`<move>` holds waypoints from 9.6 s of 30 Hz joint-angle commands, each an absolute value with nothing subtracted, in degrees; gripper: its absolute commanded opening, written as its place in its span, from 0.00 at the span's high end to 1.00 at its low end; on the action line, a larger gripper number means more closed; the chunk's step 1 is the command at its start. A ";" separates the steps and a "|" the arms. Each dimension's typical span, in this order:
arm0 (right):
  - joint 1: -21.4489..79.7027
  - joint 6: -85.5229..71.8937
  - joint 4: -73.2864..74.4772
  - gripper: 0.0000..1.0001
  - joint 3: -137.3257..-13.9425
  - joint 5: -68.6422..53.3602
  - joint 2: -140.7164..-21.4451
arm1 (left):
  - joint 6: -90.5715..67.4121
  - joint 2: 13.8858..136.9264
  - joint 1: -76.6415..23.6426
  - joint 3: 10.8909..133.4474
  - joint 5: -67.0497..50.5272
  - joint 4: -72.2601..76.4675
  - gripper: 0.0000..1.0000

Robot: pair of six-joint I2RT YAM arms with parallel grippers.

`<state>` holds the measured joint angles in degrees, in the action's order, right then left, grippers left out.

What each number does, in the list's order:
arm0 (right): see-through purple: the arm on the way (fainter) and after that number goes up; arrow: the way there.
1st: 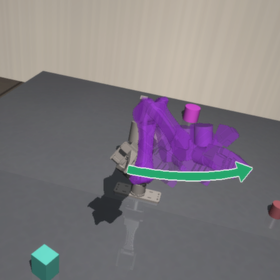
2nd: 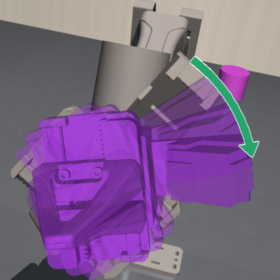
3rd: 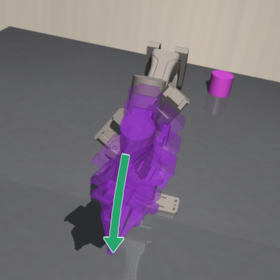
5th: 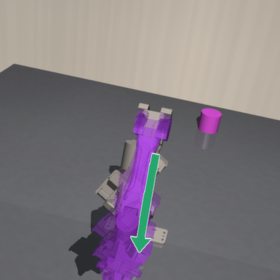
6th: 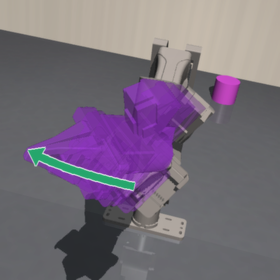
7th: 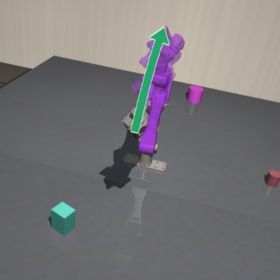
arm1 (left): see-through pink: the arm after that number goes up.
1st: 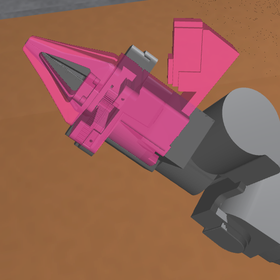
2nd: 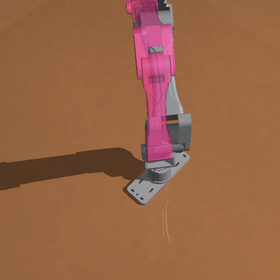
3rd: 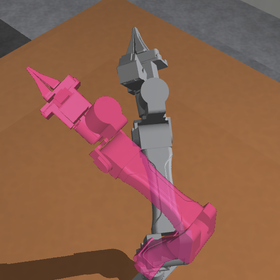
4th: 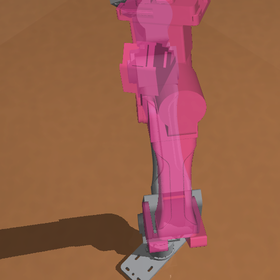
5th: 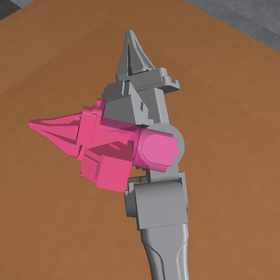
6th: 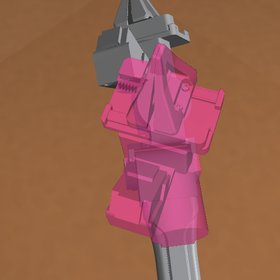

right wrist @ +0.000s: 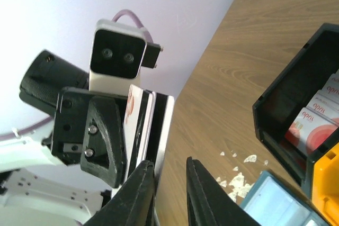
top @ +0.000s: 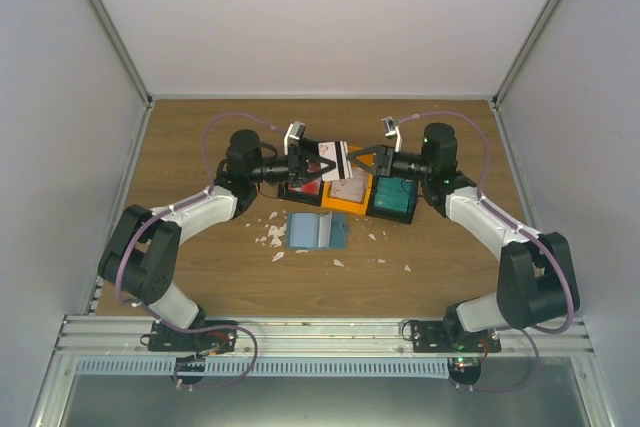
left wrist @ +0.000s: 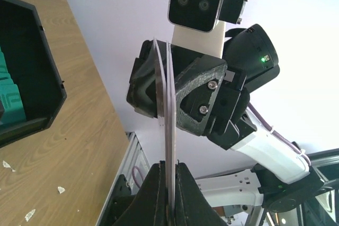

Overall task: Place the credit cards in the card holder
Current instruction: Pick up the credit card from the storage box, then place the credit card in the storage box, then insert the credit card into the card holder.

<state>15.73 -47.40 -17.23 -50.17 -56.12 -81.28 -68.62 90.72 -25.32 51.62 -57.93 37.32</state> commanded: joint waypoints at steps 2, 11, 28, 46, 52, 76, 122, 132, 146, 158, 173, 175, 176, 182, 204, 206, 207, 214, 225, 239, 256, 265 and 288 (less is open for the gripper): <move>15.40 -45.53 -15.47 0.92 -51.84 -57.87 -82.70 | -70.64 90.86 -24.97 52.21 -59.39 42.41 1.00; 15.52 -47.00 -16.04 0.97 -51.60 -59.43 -84.31 | -76.55 91.52 -24.92 50.90 -61.32 51.02 1.00; 16.62 -55.37 -26.98 0.99 -51.85 -66.25 -86.12 | -72.55 94.08 -24.81 53.10 -61.04 45.73 1.00; 3.12 -46.69 -9.72 0.99 -52.62 -54.18 -86.84 | -64.37 106.34 -23.86 58.73 -59.37 34.88 0.99; 2.68 -38.34 0.78 0.99 -53.65 -42.72 -83.40 | -48.10 110.49 -25.74 67.45 -48.98 12.42 0.97; 9.08 -33.67 8.03 0.99 -51.43 -34.39 -76.95 | -30.04 114.83 -34.07 81.81 -24.93 -15.68 0.71; 37.27 -59.34 -13.94 1.00 -38.66 -19.62 -85.80 | -34.89 77.43 -30.64 34.23 -13.08 -2.53 0.77; 37.52 -60.85 -19.57 0.99 -36.01 -21.25 -91.49 | -34.91 83.29 -29.80 33.36 -16.14 4.19 0.78; 37.61 -60.61 -25.76 1.00 -32.79 -24.03 -96.54 | -34.90 86.25 -29.84 29.08 -14.93 8.22 0.79; 40.12 -62.45 -28.04 0.99 -33.14 -22.68 -100.55 | -35.15 86.22 -29.80 27.61 -16.84 9.12 0.82; 44.31 -69.43 -34.92 0.99 -33.40 -15.31 -104.22 | -35.41 86.29 -29.84 26.68 -18.35 9.87 0.83; 45.14 -70.05 -34.88 1.00 -33.71 -14.62 -104.81 | -35.59 86.25 -29.89 26.48 -18.91 10.22 0.83; 45.70 -70.31 -34.77 1.00 -33.97 -14.42 -105.11 | -35.66 86.16 -29.88 26.39 -19.17 10.42 0.83; 46.58 -71.50 -35.03 0.99 -33.42 -13.91 -105.24 | -36.11 85.04 -29.85 25.60 -20.21 10.52 0.79; 54.88 -50.88 10.75 0.78 -53.46 5.74 -100.31 | -34.44 75.97 -29.64 27.78 -20.68 5.28 0.58; 55.61 -50.60 12.95 0.83 -55.38 7.54 -102.06 | -34.44 76.32 -29.54 27.54 -21.17 5.80 0.57; 55.89 -50.74 14.08 0.86 -56.32 8.56 -102.77 | -34.41 76.40 -29.51 27.43 -21.48 6.14 0.57; 57.06 -52.52 19.49 0.91 -58.44 14.07 -104.29 | -34.56 77.77 -29.28 26.90 -23.07 8.02 0.58; 57.41 -51.27 17.93 0.82 -57.95 12.27 -105.42 | -34.44 79.94 -29.10 26.72 -24.91 9.94 0.59; 57.39 -51.50 16.44 0.82 -56.70 11.44 -106.66 | -34.27 82.13 -28.93 26.96 -25.02 9.98 0.63; 57.31 -52.03 16.54 0.83 -56.49 11.69 -107.23 | -33.88 81.10 -29.05 26.84 -22.64 8.50 0.57; 57.22 -51.78 16.40 0.83 -56.43 11.56 -107.31 | -33.36 82.11 -29.06 27.11 -25.30 9.83 0.69; 56.87 -52.17 13.41 0.83 -54.24 11.14 -104.76 | -38.71 79.05 -29.01 26.23 -25.04 9.20 0.66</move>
<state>56.66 -51.68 12.14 -56.75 11.94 -104.09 -36.40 81.97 -29.08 27.03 -28.82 8.43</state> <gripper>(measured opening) 0.173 0.317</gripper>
